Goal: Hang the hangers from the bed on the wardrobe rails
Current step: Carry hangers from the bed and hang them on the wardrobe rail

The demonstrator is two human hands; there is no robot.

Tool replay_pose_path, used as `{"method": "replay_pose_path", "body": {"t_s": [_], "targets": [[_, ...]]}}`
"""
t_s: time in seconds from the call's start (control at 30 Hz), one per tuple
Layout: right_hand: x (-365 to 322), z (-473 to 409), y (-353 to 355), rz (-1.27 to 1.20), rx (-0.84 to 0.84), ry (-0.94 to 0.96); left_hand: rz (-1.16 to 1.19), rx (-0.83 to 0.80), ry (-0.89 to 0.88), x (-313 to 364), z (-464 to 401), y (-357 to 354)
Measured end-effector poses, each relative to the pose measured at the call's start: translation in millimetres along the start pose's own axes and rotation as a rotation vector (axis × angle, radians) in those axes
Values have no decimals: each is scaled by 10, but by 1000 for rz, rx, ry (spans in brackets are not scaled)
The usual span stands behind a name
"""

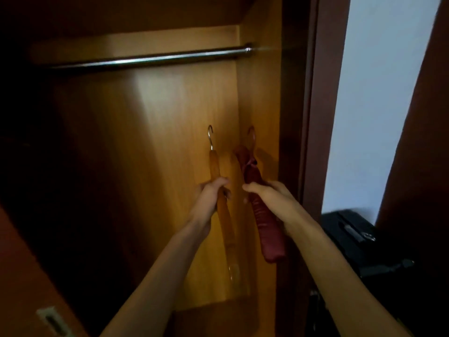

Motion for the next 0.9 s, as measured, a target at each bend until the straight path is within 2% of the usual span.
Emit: {"method": "replay_pose_path", "body": {"t_s": [0.3,0.43,0.67,0.9], "targets": [[-1504,-1135,412,-76,116,160,15,-19,-178,1414,-1290,402],[-1962,-1509,500,-68,72,205,-14,-78,-237,1829,-1713,411],[-2224,-2018,739,-83,105,176,27,-173,-216,1950,-2434,367],[-2115,-2333,848,-150,103,105,-4,-137,-140,1601,-2913,409]]}}
Point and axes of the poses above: each hand's wrist, its own z-axis away from the middle knuckle, its own y-axis out of the back of the hand, x = y × z, the point moved 9 cm from there along -z, towards the middle knuckle, and after that the axes turned 15 degrees about -x, right-handed, at the moved point
